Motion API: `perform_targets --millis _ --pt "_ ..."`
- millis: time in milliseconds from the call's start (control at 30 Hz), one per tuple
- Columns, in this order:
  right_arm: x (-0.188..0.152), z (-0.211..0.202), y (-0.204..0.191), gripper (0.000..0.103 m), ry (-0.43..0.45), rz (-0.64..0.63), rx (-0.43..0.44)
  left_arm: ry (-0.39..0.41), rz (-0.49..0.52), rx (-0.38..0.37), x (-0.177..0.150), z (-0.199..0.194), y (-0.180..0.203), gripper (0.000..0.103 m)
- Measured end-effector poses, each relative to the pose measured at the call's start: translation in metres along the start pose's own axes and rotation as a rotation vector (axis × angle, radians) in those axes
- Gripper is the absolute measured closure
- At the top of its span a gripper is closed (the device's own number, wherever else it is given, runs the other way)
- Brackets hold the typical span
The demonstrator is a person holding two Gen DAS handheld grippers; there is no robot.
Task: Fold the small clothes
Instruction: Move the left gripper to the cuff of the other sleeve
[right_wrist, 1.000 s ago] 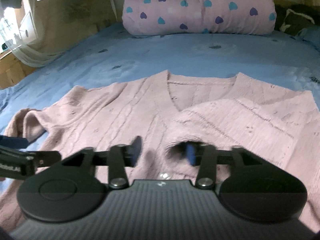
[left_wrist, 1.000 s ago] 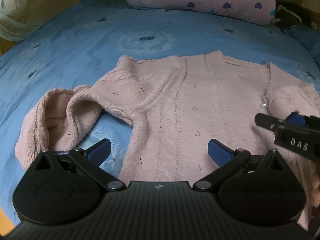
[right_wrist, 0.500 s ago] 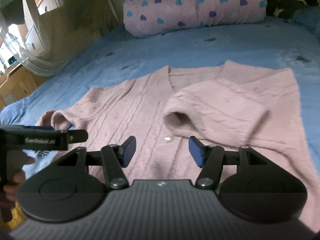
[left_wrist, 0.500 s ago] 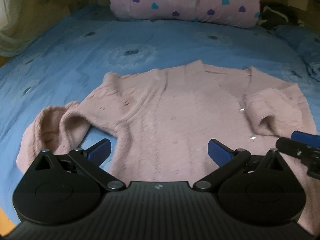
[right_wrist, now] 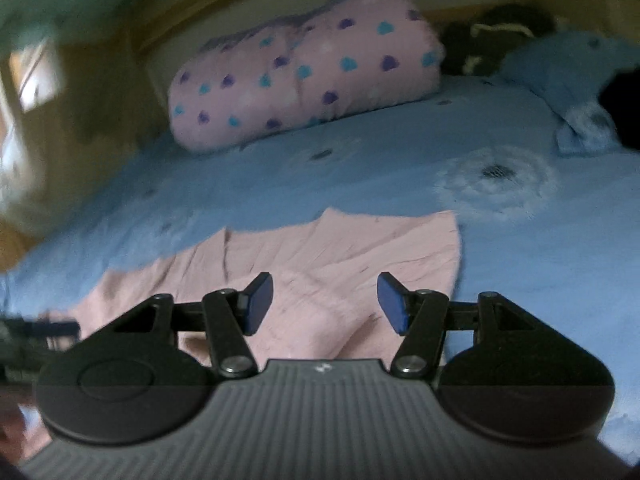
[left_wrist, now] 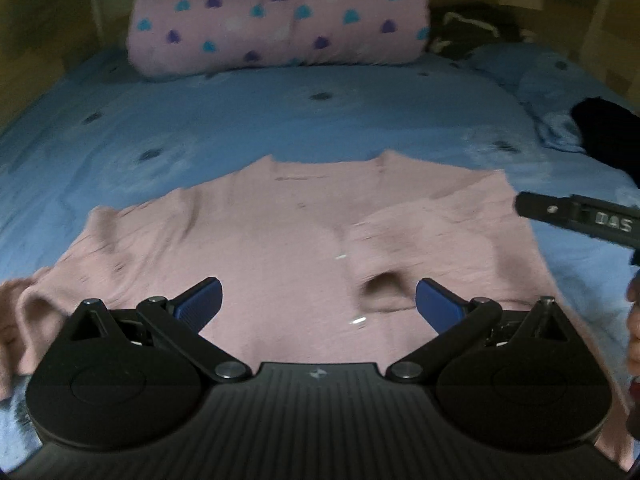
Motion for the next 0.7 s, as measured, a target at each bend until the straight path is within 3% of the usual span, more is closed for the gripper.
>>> perform_targets --millis 267,533,700 --pt "0.006 0.0 0.031 0.042 0.015 0.118 -0.082 0.038 0.091 -0.055 0.012 0.034 0.072 0.0" --pt "0.011 -0.007 0.045 0.042 0.023 0.141 -0.143 0.061 0.28 0.012 0.011 0.07 0.126 0.0" --pt "0.011 -0.002 0.054 0.042 -0.02 0.184 -0.146 0.047 0.295 0.012 0.01 0.089 0.13 0.015"
Point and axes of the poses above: each gripper's, at about its wrist camera, not at the fingertips, and z roughly the way its jaws point, y to its right, x to its top, the point moved 1 cm from there along z, roughly the way its jaws point, and after that the axes turned 8 degrees about z, right-handed, at the moved point
